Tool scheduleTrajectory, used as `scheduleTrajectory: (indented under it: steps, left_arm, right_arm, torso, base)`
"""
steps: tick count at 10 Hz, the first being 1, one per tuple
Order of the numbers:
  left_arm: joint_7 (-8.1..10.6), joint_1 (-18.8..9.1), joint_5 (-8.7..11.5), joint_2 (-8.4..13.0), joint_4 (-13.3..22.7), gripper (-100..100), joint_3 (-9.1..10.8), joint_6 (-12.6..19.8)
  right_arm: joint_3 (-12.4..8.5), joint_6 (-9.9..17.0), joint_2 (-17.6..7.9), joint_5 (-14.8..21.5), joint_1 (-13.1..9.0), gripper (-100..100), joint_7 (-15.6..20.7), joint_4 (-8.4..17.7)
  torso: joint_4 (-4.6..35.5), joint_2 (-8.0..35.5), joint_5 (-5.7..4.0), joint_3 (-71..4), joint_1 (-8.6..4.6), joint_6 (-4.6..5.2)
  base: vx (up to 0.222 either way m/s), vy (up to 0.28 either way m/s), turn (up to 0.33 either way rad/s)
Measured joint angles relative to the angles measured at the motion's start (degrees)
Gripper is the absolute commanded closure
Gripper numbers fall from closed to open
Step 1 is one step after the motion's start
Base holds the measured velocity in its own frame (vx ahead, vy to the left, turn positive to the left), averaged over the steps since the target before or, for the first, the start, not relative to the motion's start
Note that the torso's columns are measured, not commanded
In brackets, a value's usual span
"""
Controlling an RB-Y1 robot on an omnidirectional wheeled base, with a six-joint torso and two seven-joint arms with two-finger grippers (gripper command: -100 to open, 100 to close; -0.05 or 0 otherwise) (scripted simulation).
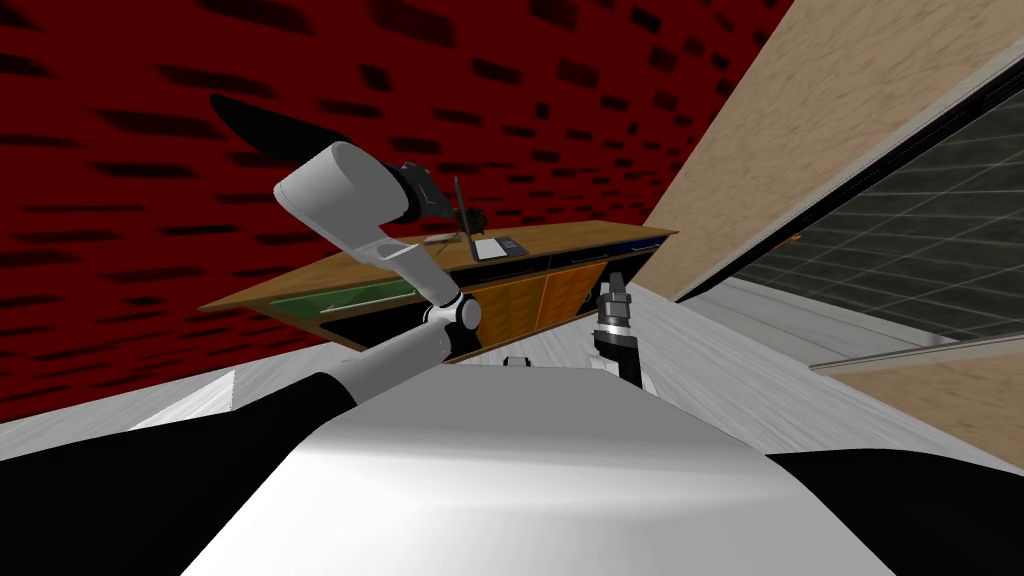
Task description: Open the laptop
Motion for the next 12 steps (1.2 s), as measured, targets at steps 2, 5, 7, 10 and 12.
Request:
scheduleTrajectory:
  steps: [2,5,7,10,12]
  left_arm:
    - [0.12,-0.7,-0.2,0.3,0.0,100,0.13,0.6]
    - [-2.0,-2.2,-0.8,1.9,1.9,100,-1.71,2.4]
    - [-4.16,-3.3,-1.3,3.2,3.2,100,-3.51,4.2]
    - [-7.16,-5.2,-2.1,5.3,5.4,100,-6.01,7.0]
    - [-9.19,-6.4,-2.7,6.6,6.8,100,-7.66,8.7]
  right_arm:
    - [0.0,0.0,0.0,0.0,0.0,0,0.0,0.0]
    - [0.0,0.0,0.0,0.0,0.0,0,0.0,0.0]
    - [0.0,0.0,0.0,0.0,0.0,0,0.0,0.0]
    - [0.0,0.0,0.0,0.0,0.0,0,0.0,0.0]
    - [0.0,0.0,0.0,0.0,0.0,0,0.0,0.0]
  torso:
    - [0.0,-0.1,0.06,-0.1,0.15,-0.03]
    - [0.1,0.1,0.0,0.1,-0.02,-0.06]
    - [0.1,0.1,0.04,0.1,0.12,-0.05]
    - [0.0,0.0,0.01,0.0,0.05,0.0]
    - [0.0,0.0,-0.02,0.0,-0.03,0.04]
  base:
    - [0.034,-0.003,0.003]
    - [0.023,-0.06,0.002]
    - [0.014,-0.067,0.005]
    - [0.017,-0.055,0.002]
    - [0.014,-0.037,0.004]
